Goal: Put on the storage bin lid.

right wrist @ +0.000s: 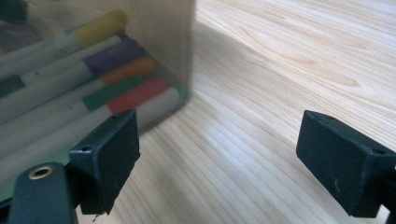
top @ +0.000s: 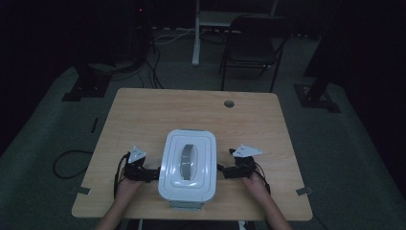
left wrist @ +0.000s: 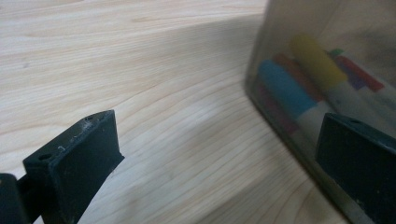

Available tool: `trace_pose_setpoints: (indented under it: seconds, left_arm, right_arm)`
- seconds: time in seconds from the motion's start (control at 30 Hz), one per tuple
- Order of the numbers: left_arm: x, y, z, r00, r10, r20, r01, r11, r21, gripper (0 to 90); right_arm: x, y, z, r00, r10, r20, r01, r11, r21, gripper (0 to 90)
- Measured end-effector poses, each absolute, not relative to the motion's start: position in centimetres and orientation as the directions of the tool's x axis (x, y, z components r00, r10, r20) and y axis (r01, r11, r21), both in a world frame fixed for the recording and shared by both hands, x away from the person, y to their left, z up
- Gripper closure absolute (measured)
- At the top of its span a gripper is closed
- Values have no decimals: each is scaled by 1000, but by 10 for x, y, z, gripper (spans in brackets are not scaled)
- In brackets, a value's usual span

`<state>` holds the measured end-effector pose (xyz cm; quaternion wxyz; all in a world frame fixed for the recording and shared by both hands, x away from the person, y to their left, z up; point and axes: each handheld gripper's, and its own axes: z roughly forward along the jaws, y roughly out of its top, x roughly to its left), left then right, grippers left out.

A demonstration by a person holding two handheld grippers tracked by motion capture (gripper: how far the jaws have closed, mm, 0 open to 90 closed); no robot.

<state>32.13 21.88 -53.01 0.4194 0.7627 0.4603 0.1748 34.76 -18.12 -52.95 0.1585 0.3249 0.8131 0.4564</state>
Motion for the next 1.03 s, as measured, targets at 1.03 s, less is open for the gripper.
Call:
trace_pose_setpoints:
  seconds: [1.03]
  left_arm:
    - [273,317,-529,271,959,-87,611,-102,785,7]
  right_arm:
    - [325,-275,-541,-474,881,-4,493,269,827,132]
